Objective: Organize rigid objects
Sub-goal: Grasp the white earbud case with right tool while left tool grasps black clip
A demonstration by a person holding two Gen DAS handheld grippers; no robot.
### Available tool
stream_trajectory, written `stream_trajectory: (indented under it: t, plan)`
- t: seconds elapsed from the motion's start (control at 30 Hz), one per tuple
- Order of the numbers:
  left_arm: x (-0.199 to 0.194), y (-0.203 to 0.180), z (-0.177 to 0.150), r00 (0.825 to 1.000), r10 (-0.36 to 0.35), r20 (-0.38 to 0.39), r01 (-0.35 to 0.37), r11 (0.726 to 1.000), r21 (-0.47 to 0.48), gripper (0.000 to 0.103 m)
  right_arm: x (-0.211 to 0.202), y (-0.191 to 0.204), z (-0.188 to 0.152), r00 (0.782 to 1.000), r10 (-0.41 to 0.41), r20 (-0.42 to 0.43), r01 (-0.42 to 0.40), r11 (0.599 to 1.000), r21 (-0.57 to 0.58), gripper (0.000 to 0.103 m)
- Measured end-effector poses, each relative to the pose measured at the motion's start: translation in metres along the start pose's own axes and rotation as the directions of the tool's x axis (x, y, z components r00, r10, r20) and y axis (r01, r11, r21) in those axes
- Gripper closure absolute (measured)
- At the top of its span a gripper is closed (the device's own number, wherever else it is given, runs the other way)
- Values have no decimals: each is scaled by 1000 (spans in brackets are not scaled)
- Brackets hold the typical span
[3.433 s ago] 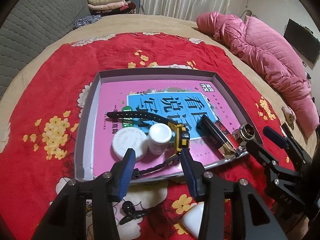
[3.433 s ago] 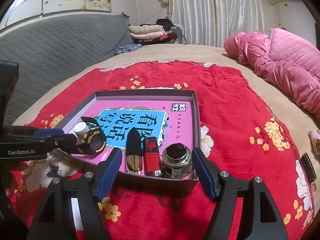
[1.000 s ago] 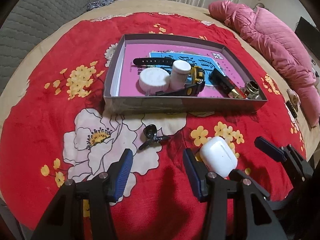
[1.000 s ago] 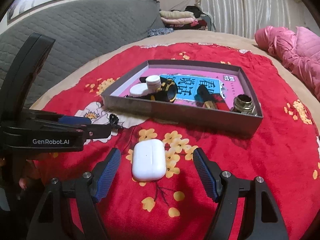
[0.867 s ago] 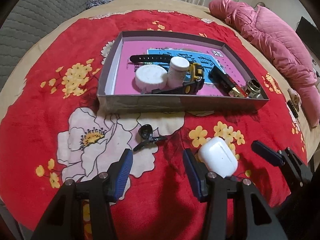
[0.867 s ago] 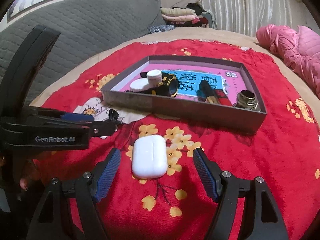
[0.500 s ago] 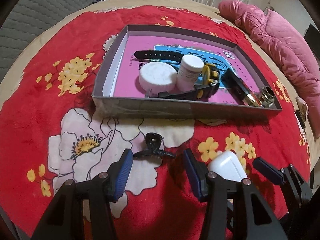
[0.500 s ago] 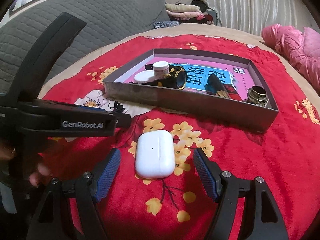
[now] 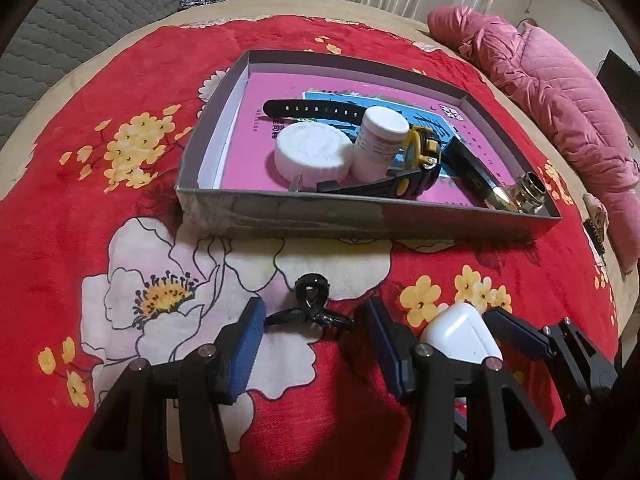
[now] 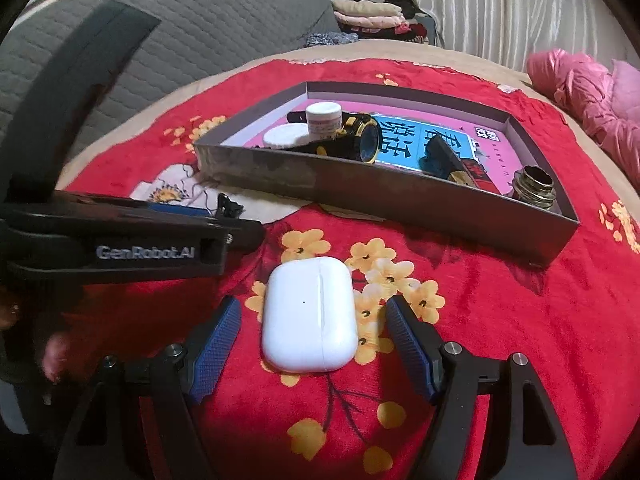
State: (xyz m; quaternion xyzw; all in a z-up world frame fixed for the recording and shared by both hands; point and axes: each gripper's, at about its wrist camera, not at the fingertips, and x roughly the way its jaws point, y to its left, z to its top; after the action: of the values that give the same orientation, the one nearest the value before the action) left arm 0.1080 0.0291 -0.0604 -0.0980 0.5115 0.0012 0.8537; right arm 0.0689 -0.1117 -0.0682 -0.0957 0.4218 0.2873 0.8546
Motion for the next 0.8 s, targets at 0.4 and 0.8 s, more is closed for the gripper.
stream_trajectory:
  t: [0.4,0.8]
  plan:
    - [-3,7,-4,1000,-10,20,10,1000,-3,59,6,-4,2,1000,-11,-9,11,1000,-18,48]
    - [-20,9,2,998,-32,57,33,999,-17,59,-10,-19,5,998,56,16,-57,996,62,57]
